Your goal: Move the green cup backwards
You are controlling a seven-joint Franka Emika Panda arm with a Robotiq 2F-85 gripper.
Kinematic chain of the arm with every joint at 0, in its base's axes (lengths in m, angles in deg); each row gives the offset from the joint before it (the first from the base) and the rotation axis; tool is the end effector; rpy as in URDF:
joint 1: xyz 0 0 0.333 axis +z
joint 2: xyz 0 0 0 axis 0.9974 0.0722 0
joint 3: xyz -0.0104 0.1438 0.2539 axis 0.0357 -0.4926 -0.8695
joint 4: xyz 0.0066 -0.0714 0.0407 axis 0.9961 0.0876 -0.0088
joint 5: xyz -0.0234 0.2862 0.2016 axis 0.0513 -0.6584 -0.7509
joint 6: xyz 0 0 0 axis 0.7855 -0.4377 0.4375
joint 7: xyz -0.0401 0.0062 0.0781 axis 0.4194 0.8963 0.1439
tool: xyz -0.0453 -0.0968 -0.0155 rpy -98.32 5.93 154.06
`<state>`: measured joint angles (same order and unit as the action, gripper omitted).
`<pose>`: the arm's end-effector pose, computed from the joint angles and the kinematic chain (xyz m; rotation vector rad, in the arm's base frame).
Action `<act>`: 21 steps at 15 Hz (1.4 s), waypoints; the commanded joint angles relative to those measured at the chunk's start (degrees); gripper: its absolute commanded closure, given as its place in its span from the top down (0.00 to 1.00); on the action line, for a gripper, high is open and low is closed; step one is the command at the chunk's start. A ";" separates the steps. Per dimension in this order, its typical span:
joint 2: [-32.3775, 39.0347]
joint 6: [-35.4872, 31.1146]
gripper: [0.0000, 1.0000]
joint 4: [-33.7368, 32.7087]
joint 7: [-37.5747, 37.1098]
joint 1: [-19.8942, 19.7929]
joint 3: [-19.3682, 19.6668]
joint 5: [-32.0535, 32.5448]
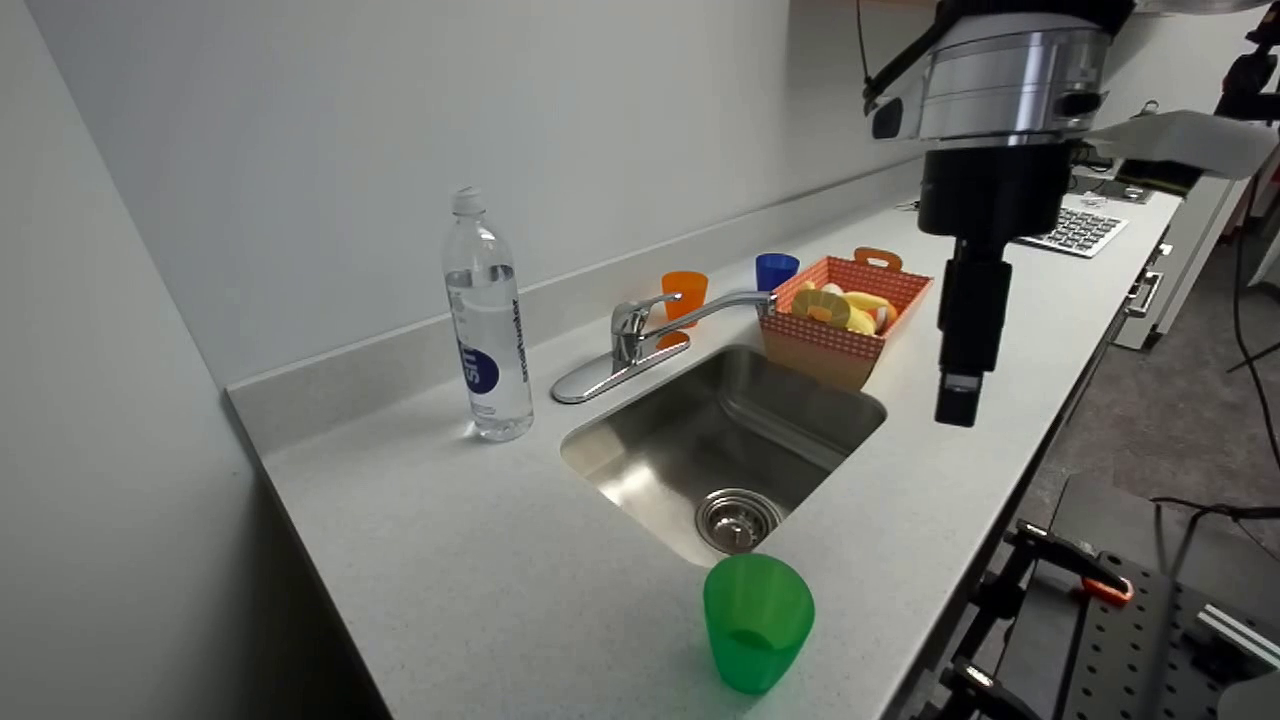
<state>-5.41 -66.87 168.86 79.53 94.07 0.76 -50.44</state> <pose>0.3010 0.0536 0.3895 -2.9865 -0.3746 0.2036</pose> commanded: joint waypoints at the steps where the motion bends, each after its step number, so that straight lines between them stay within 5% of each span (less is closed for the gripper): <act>1: 4.88 -6.58 1.00 -0.68 0.10 1.81 -1.18 -2.91; 7: 14.95 -15.89 1.00 -1.58 1.02 6.62 -4.40 -7.21; 21: 30.77 -36.29 0.98 -3.84 -0.90 7.69 -11.69 -4.08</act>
<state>22.61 -100.68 166.39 79.59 101.76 -10.20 -55.77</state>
